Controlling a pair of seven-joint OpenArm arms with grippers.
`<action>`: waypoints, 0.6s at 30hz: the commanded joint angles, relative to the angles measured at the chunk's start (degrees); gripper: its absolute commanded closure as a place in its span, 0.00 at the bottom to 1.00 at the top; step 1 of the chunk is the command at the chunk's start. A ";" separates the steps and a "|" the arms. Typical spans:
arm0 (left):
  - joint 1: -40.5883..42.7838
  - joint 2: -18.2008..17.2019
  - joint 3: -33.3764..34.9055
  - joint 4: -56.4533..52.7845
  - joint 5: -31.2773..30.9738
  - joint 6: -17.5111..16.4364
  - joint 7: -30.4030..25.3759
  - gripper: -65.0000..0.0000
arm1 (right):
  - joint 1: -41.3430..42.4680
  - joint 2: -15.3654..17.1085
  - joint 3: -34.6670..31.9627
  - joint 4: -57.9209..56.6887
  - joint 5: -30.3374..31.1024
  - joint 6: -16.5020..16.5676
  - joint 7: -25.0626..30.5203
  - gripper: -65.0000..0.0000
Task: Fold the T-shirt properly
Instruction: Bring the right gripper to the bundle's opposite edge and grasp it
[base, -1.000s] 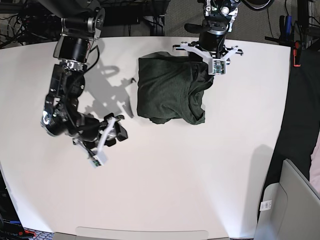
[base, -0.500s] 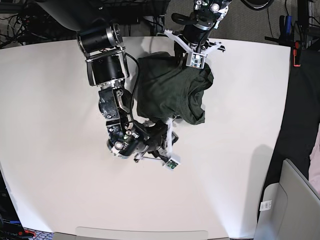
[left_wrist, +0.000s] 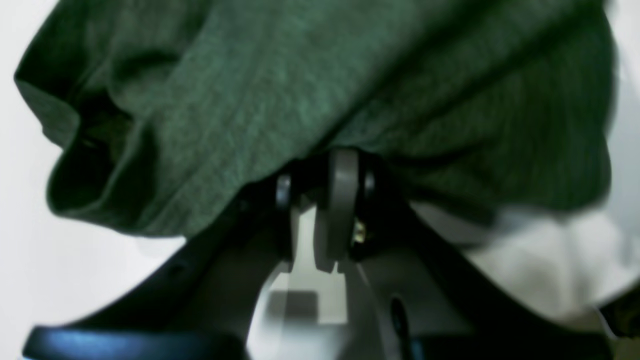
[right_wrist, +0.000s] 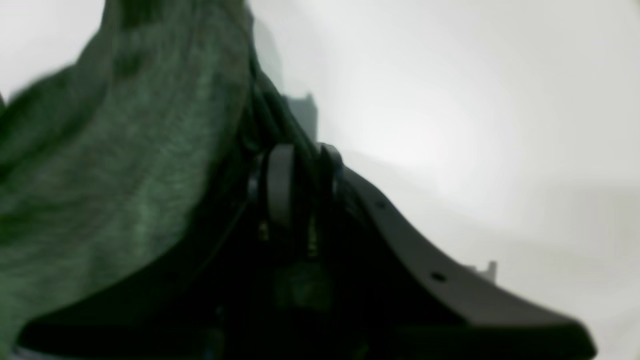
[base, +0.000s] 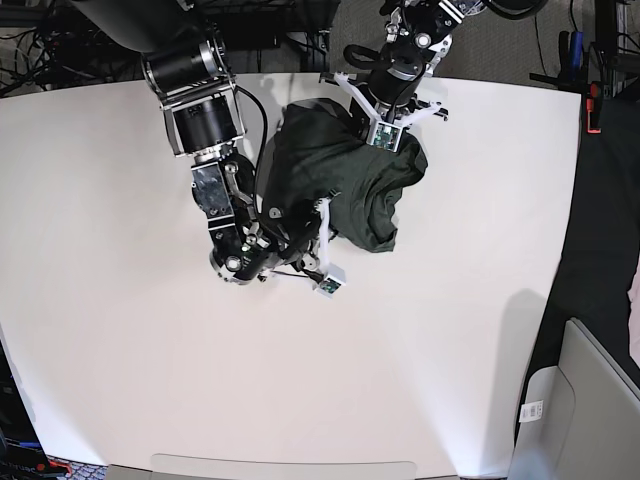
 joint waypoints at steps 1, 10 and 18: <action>-0.52 -0.37 -0.22 -0.73 -0.22 0.33 1.62 0.89 | -0.11 1.28 0.32 1.99 -1.06 0.30 -1.73 0.89; -7.29 -2.48 -0.31 -6.62 -0.22 0.33 1.27 0.89 | -5.74 9.64 0.41 15.62 8.97 0.30 -6.82 0.89; -14.06 -2.39 -0.31 -9.43 -0.22 0.33 1.00 0.89 | -10.92 13.42 9.02 23.97 12.04 0.30 -6.74 0.89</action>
